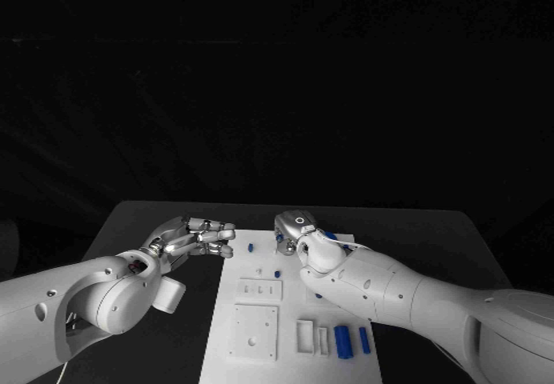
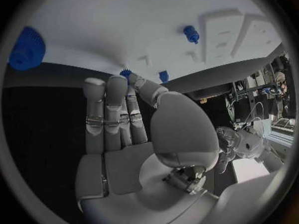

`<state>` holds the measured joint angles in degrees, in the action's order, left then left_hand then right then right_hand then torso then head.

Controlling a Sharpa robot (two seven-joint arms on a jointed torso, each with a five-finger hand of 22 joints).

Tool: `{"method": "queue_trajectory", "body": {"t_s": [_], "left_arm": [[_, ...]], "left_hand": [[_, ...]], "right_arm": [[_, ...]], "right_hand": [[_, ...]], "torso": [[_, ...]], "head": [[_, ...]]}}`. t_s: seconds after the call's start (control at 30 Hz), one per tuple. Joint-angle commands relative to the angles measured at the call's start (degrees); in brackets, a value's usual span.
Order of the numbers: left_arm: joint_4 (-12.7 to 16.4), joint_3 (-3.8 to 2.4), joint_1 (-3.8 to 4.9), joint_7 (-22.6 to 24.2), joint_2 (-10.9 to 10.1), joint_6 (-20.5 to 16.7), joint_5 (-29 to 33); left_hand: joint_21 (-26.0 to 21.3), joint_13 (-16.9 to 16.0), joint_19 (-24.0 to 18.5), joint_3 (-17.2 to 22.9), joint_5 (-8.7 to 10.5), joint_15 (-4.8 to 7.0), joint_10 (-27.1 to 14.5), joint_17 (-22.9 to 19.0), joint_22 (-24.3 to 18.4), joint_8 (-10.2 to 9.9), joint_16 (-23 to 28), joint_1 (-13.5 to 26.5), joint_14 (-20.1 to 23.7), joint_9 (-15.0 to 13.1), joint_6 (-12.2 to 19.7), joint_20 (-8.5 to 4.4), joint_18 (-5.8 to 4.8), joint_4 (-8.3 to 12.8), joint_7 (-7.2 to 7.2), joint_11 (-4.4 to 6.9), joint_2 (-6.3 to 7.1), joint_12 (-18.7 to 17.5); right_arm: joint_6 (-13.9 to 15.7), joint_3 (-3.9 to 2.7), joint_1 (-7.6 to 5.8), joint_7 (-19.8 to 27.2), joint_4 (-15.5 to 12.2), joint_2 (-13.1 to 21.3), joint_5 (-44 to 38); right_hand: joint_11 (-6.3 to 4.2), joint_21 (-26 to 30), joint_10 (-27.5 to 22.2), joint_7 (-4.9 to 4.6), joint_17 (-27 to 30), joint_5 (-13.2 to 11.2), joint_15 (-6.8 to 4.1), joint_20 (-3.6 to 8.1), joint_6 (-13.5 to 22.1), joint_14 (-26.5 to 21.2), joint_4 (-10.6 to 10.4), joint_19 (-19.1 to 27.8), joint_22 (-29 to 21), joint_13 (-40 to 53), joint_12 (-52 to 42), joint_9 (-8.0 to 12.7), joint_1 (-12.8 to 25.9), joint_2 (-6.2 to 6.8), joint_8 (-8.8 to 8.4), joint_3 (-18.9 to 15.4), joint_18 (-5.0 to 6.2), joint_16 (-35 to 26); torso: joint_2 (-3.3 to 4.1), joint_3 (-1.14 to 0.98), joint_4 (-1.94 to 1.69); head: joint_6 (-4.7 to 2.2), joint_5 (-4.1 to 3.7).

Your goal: Assemble the parts on the task board

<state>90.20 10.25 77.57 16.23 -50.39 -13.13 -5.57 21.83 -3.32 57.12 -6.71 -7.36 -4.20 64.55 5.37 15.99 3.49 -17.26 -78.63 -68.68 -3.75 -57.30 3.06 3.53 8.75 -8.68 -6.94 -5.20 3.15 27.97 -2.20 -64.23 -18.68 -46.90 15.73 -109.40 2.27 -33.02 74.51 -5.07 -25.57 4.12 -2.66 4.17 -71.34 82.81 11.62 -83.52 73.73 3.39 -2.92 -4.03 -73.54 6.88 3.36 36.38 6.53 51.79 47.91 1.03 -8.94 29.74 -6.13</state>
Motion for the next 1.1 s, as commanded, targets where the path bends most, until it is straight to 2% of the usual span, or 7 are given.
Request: {"method": "queue_trajectory", "body": {"t_s": [0.03,0.47,0.67,0.83,0.9,1.0,1.1], "left_arm": [[0.2,-0.06,0.12,0.3,0.1,0.7,-0.3],[0.4,-0.06,0.35,0.2,0.3,0.7,-0.3],[0.5,-0.06,0.58,0.1,0.3,0.6,-0.3],[0.5,-0.06,0.73,0.1,0.3,0.6,-0.3],[0.5,-0.06,0.77,0.1,0.3,0.6,-0.3],[0.5,-0.06,0.81,0.1,0.2,0.5,-0.3],[0.5,-0.06,0.86,0.1,0.1,0.5,-0.3]], "left_hand": [[0.1,-0.1,-0.3,0.3,-0.13,0.02,-0.3,-0.1,0.1,0.1,-0.3,0.1,0.4,0.0,0.3,0.05,-0.3,-0.1,0.04,0.08,0.51,0.2],[0.1,-0.1,-0.3,0.4,-0.11,0.03,-0.3,-0.1,0.2,0.1,-0.3,0.0,0.4,0.0,0.3,0.04,-0.3,-0.2,0.04,0.09,0.59,0.2],[0.1,-0.1,-0.3,0.4,-0.11,0.03,-0.3,-0.1,0.2,0.1,-0.3,0.0,0.4,0.0,0.3,0.04,-0.3,-0.2,0.04,0.09,0.59,0.2],[0.1,-0.1,-0.3,0.3,-0.08,0.04,-0.3,-0.1,0.3,0.1,-0.3,-0.1,0.4,0.0,0.3,0.03,-0.3,-0.2,0.04,0.08,0.68,0.2],[0.1,-0.1,-0.3,0.3,-0.08,0.04,-0.3,-0.1,0.3,0.1,-0.3,-0.1,0.4,0.0,0.3,0.03,-0.3,-0.2,0.04,0.08,0.68,0.2],[0.1,-0.1,-0.3,0.3,-0.08,0.04,-0.3,-0.1,0.3,0.1,-0.3,-0.1,0.4,0.0,0.3,0.03,-0.3,-0.2,0.04,0.08,0.68,0.2],[0.1,-0.1,-0.3,0.3,-0.08,0.04,-0.3,-0.1,0.3,0.1,-0.3,-0.1,0.4,0.0,0.3,0.03,-0.3,-0.2,0.04,0.08,0.68,0.2]], "right_arm": [[0.2,0.01,0.0,-0.6,0.3,0.0,-1.2],[-0.1,0.03,0.02,0.0,2.0,-1.2,-0.7],[-1.2,0.04,0.02,0.6,2.6,-1.4,0.1],[-0.2,0.05,0.02,1.1,3.1,-1.5,1.7],[0.6,0.05,0.01,1.4,3.0,-1.4,2.4],[2.1,0.05,-0.01,1.6,2.4,-0.9,3.3],[3.2,0.05,-0.09,1.6,0.7,0.2,3.8]], "right_hand": [[-0.08,0.2,0.4,0.04,-0.1,0.1,-0.35,0.05,-0.2,0.0,0.0,-1.1,0.1,0.1,-0.4,0.0,-0.1,-0.02,0.29,0.4,0.11,-0.4],[-0.03,1.3,0.2,0.0,0.0,0.0,-0.3,-0.01,0.0,0.0,-0.1,-1.2,0.6,0.1,-0.4,0.0,0.0,0.06,0.29,0.3,0.19,-0.5],[0.29,2.0,-0.9,-0.23,0.0,-0.1,0.02,-0.27,0.8,0.0,-0.3,-1.3,0.9,0.0,-0.4,0.1,0.2,0.32,0.24,-0.1,0.23,-0.6],[1.93,5.5,-6.5,-1.28,0.3,-0.6,1.25,-1.29,5.9,0.0,-1.4,-1.0,-0.2,0.0,-0.4,0.4,1.9,2.75,0.17,-0.3,0.97,-1.0],[2.79,8.1,-10.6,-0.49,0.6,-0.7,1.71,-1.79,9.7,0.0,-2.2,-1.0,-1.3,0.0,-0.5,0.5,2.6,4.57,0.17,-1.9,1.67,-1.4],[3.58,10.4,-13.6,-0.06,1.0,-0.3,2.21,-2.59,11.2,0.1,-4.2,-2.1,-3.1,0.0,-0.5,0.5,0.3,5.12,0.21,-6.7,2.81,-1.6],[3.72,11.5,-13.9,0.22,1.2,0.2,2.25,-2.73,11.5,0.1,-5.3,-2.5,-3.7,-0.1,-0.4,0.5,-0.6,5.6,0.18,-7.9,3.12,-1.6]], "torso": [[0.06,0.02,-0.06],[0.29,0.16,-0.28],[0.32,0.23,-0.08],[0.31,0.22,-0.01],[0.25,0.22,0.02],[0.23,0.19,0.06],[0.19,0.19,0.17]], "head": [[0.01,0.04],[0.0,0.17],[0.06,0.18],[0.09,0.27],[0.12,0.37],[0.1,0.41],[0.0,0.47]]}}
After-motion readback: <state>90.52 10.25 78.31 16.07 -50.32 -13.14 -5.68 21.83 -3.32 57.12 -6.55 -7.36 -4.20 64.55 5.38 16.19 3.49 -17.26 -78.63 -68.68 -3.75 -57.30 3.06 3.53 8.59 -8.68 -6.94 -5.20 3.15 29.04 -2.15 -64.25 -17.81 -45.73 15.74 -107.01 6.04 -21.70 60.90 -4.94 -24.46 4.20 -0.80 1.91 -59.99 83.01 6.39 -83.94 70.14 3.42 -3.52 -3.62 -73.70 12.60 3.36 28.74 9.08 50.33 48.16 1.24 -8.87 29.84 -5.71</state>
